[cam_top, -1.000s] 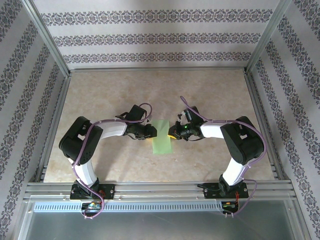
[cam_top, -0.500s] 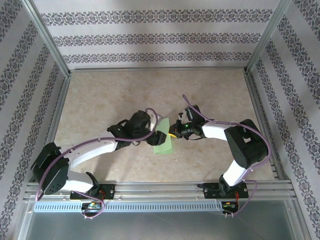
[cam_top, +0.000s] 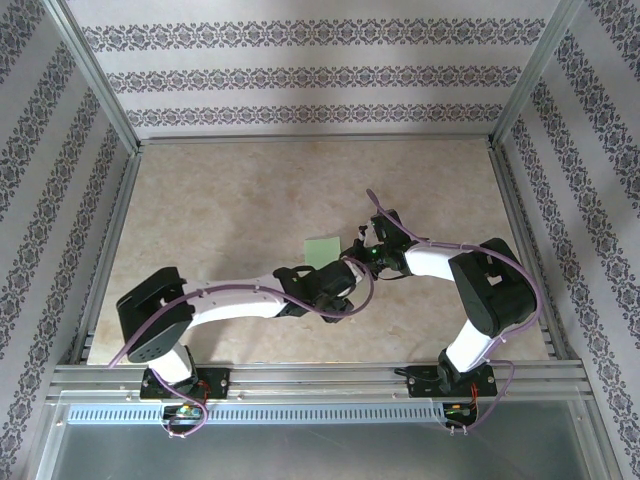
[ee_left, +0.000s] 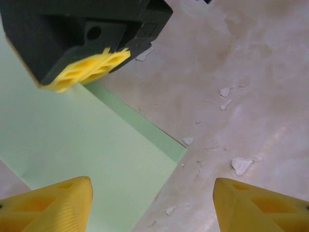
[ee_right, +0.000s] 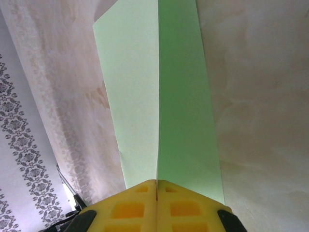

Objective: Fold a paper plane with a square sheet of paper (fold left side to right side)
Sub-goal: Fold the triangle a second time at the center of the table.

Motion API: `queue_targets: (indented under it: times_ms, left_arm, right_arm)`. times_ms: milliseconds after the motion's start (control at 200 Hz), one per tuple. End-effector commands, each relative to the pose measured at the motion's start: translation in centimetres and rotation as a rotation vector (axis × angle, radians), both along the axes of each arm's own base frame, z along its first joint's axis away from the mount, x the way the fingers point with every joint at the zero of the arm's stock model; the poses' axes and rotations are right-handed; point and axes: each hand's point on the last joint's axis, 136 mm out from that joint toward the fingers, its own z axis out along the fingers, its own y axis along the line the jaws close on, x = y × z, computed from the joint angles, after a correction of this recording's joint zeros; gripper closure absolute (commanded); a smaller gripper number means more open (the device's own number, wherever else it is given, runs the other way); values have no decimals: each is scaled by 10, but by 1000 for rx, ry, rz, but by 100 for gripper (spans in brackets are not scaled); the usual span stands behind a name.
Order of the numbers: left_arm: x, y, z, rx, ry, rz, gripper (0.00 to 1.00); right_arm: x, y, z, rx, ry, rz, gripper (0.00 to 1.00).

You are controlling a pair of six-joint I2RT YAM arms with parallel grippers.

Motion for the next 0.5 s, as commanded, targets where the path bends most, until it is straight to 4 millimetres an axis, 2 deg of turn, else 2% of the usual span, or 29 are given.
queue_targets:
  times_ms: [0, 105, 230, 495]
  left_arm:
    - [8, 4, -4, 120, -67, -25, 31]
    - [12, 0, -11, 162, -73, -27, 29]
    - [17, -2, -13, 181, -84, -23, 33]
    - [12, -5, -7, 137, -69, -27, 75]
  right_arm:
    - [8, -1, 10, 4, -18, -19, 99]
    - [8, 0, 10, 5, -17, -18, 99]
    - [8, -1, 10, 3, -19, -19, 99]
    - [10, -3, 6, -15, -19, -23, 98]
